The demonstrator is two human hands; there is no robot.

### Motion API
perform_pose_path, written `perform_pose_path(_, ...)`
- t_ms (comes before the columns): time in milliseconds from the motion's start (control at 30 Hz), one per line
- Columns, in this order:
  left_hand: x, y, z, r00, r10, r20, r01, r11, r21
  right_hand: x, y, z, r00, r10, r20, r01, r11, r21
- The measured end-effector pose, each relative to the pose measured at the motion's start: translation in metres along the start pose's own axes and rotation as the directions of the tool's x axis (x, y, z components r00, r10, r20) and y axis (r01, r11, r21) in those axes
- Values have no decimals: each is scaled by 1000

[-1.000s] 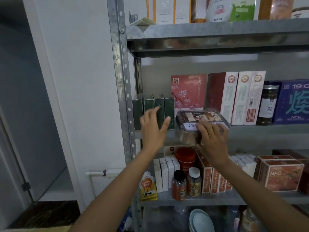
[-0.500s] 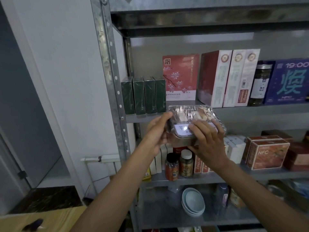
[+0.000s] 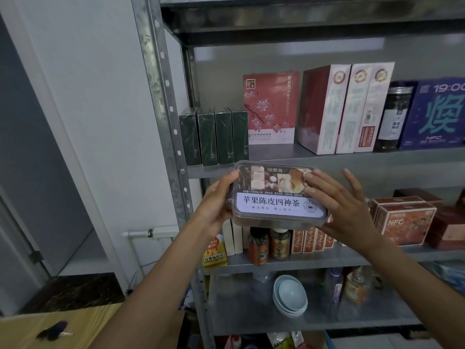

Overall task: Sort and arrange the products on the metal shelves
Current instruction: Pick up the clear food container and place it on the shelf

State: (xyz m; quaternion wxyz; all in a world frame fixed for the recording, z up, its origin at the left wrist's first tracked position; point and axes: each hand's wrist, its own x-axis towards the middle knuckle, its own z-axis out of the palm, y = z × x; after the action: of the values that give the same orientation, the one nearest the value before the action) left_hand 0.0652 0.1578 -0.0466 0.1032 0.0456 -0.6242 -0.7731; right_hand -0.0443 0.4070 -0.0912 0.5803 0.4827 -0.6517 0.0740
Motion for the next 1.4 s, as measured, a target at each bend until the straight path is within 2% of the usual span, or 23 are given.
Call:
perform_pose_path(133, -5, -4, 4, 995, -94, 40, 98, 988, -117, 7, -5, -1, 996, 59, -64, -51, 991, 126)
perform_pose_path(300, -4, -5, 2, 991, -112, 78, 122, 981, -151, 8, -3, -1, 991, -21, -136, 17, 999, -32)
perform_pose_path(400, -8, -10, -5, 966, -172, 192, 227, 920, -318, 8, -3, 0, 982, -63, -177, 42, 991, -124)
perform_pose_path(467, -13, -12, -5, 948, -199, 249, 268, 921, -282, 7, -3, 0, 977, -111, -182, 83, 985, -153)
perform_pose_path(533, -16, -14, -1, 948, -226, 222, 275, 935, -224, 4, -2, 1, 980, -125, -158, 104, 985, -136)
perform_pose_path(600, -19, -16, 4, 962, -229, 150, 260, 935, -242, 5, -4, 1, 992, -45, -115, 38, 997, -62)
perform_pose_path(700, -19, -20, 8, 988, -139, 75, 154, 951, -270, 12, -12, -3, 970, 239, -45, -231, 965, 125)
perform_pose_path(733, -18, -19, 7, 995, -86, 50, 95, 963, -251, 14, -13, -6, 928, 373, 18, -368, 907, 203)
perform_pose_path(767, -18, -17, 6, 999, -29, 25, 34, 974, -223, 15, -12, -10, 851, 511, 122, -522, 796, 305)
perform_pose_path(800, -17, -15, 4, 1000, 25, 11, -23, 981, -192, 16, -11, -16, 737, 625, 258, -669, 618, 413)
perform_pose_path(833, -17, -12, 2, 997, 74, 6, -72, 984, -165, 19, -12, -22, 602, 687, 407, -767, 355, 534)
perform_pose_path(867, -17, -10, 1, 993, 116, 10, -113, 983, -142, 25, -13, -28, 470, 679, 564, -791, 41, 610)
perform_pose_path(900, -18, -7, 1, 989, 150, 16, -147, 981, -126, 28, -12, -31, 378, 608, 698, -745, -247, 619)
perform_pose_path(933, -19, -6, 2, 984, 175, 24, -171, 978, -118, 32, -12, -33, 352, 505, 789, -694, -425, 581)
perform_pose_path(967, -20, -6, 4, 981, 191, 31, -187, 976, -112, 36, -14, -34, 352, 424, 834, -703, -468, 535)
perform_pose_path(1000, -20, -6, 5, 978, 203, 40, -198, 974, -107, 38, -19, -34, 368, 368, 854, -734, -449, 510)
perform_pose_path(1067, -22, -8, 9, 974, 216, 62, -209, 972, -103, 39, -30, -33, 405, 365, 839, -741, -406, 534)
perform_pose_path(1167, -23, -8, 12, 978, 203, 53, -191, 966, -173, 33, -39, -31, 368, 499, 784, -666, -447, 597)
perform_pose_path(1333, -31, -21, 27, 983, 151, 100, -72, 835, -546, 39, -62, -28, 321, 646, 693, -540, -475, 694)
perform_pose_path(1400, -38, -36, 39, 984, 112, 138, -20, 843, -538, 41, -74, -27, 299, 673, 676, -497, -495, 713)
